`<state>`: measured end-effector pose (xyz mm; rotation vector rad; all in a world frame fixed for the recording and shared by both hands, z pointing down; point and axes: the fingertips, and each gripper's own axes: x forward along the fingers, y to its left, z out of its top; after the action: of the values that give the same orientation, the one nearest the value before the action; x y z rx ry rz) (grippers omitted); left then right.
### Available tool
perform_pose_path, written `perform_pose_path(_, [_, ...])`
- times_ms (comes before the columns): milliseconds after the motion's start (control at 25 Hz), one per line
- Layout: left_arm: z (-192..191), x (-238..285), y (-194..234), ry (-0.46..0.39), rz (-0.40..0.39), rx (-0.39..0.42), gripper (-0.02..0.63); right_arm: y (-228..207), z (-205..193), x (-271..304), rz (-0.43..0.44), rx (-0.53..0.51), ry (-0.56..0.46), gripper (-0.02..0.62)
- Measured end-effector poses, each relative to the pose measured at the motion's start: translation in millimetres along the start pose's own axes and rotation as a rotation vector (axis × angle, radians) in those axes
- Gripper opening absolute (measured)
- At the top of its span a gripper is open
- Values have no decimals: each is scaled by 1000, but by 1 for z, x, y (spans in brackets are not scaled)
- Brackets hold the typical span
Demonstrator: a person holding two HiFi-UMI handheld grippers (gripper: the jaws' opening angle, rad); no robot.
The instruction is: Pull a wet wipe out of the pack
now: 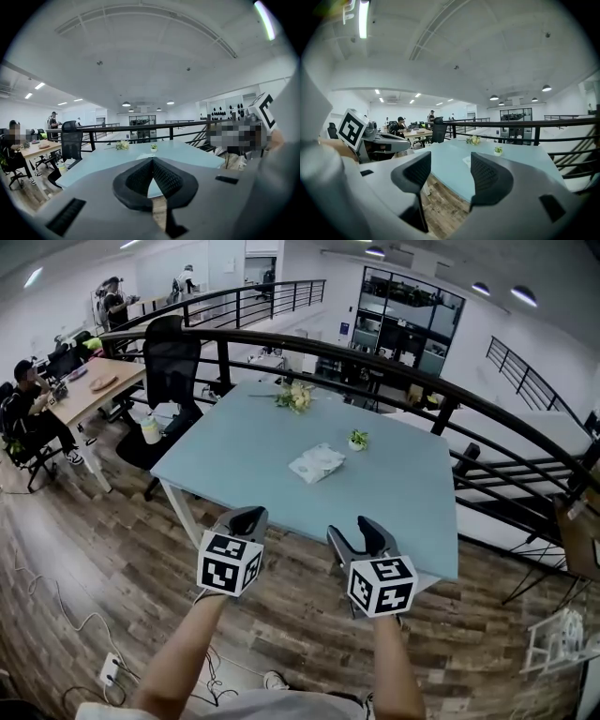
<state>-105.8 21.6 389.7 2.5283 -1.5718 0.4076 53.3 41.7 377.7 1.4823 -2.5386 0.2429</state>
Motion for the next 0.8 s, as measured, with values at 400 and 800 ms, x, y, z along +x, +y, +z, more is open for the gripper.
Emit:
perform_pose_path(400, [-6, 5, 11, 12, -19, -15, -9, 6, 1, 12, -20, 7, -1, 256])
perform_pose_path(800, [-8, 29, 19, 13, -2, -14, -9, -14, -1, 28, -35, 1, -12, 256])
